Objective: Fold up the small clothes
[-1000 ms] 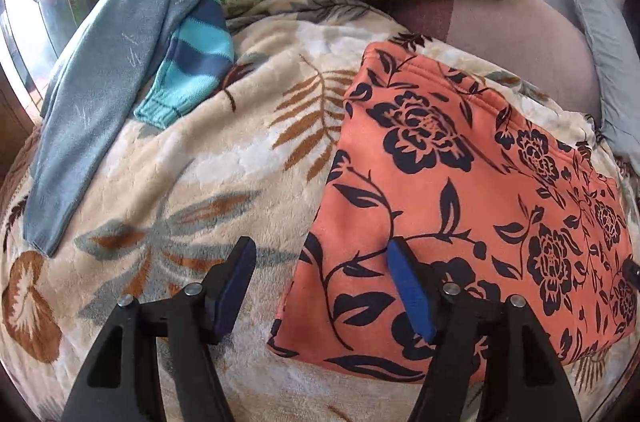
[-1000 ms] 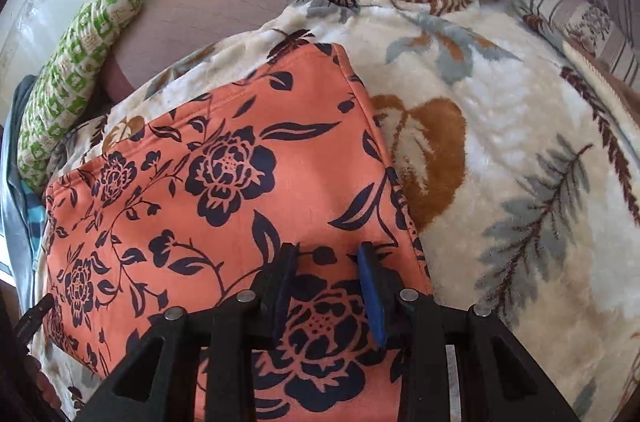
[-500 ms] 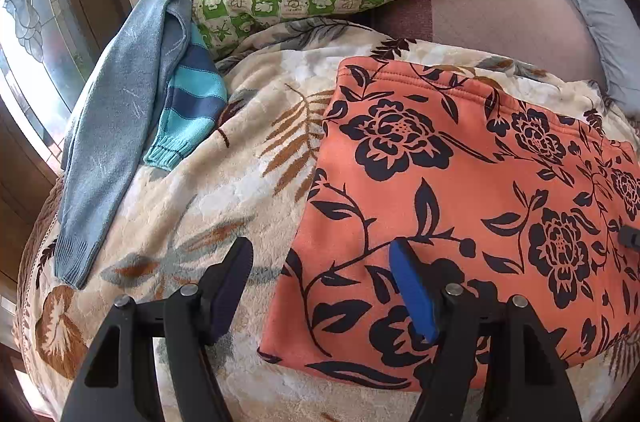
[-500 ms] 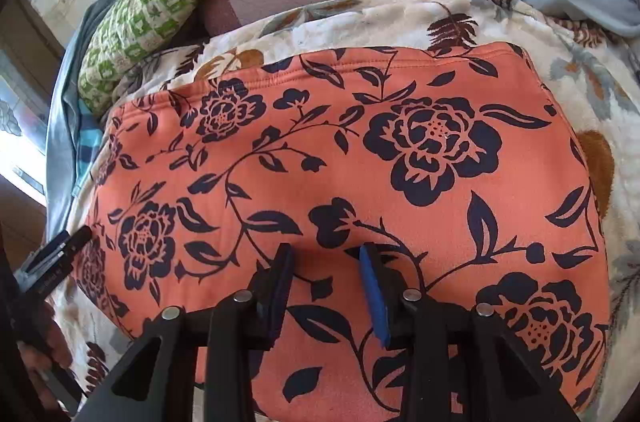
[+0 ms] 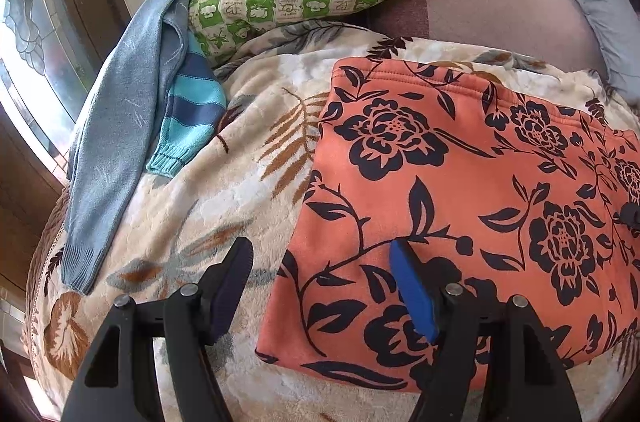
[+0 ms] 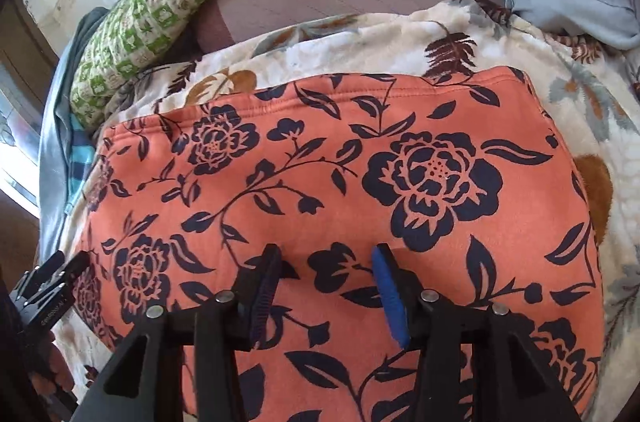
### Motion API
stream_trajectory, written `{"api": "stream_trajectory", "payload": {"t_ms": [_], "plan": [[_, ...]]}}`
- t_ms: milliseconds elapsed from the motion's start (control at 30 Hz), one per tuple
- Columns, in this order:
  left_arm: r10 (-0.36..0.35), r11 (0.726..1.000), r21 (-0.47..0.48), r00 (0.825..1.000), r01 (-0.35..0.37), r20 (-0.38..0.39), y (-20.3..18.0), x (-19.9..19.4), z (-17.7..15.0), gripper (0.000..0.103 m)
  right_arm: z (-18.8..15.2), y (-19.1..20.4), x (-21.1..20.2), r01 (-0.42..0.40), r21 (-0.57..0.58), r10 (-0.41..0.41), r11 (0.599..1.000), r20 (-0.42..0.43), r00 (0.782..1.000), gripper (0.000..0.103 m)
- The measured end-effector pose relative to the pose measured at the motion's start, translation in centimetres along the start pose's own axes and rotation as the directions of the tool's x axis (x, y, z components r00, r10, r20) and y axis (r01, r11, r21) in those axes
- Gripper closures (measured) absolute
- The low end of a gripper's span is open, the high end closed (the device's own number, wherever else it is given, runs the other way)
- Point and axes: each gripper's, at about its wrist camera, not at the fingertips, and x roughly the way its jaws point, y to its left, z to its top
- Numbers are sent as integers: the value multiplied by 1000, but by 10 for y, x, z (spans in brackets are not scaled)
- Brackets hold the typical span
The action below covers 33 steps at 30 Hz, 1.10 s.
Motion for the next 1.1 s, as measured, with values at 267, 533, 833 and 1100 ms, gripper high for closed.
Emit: {"api": "stream_trajectory", "payload": {"t_ms": [267, 533, 833, 1100], "plan": [[-45, 999, 10, 998, 45, 43, -11, -31, -1, 32, -20, 26, -31, -63, -47, 65, 997, 32, 997, 52], [-112, 990, 77, 988, 120, -103, -50, -5, -22, 23, -57, 29, -12, 38, -88, -45, 995, -84, 995, 53], [-101, 994, 18, 990, 103, -100, -38, -22, -20, 19, -60, 28, -29, 52, -103, -56, 993, -38, 998, 53], [-164, 982, 90, 986, 165, -13, -64, -49, -13, 19, -41, -38, -66, 138, 122, -147, 983, 67, 987, 53]]}}
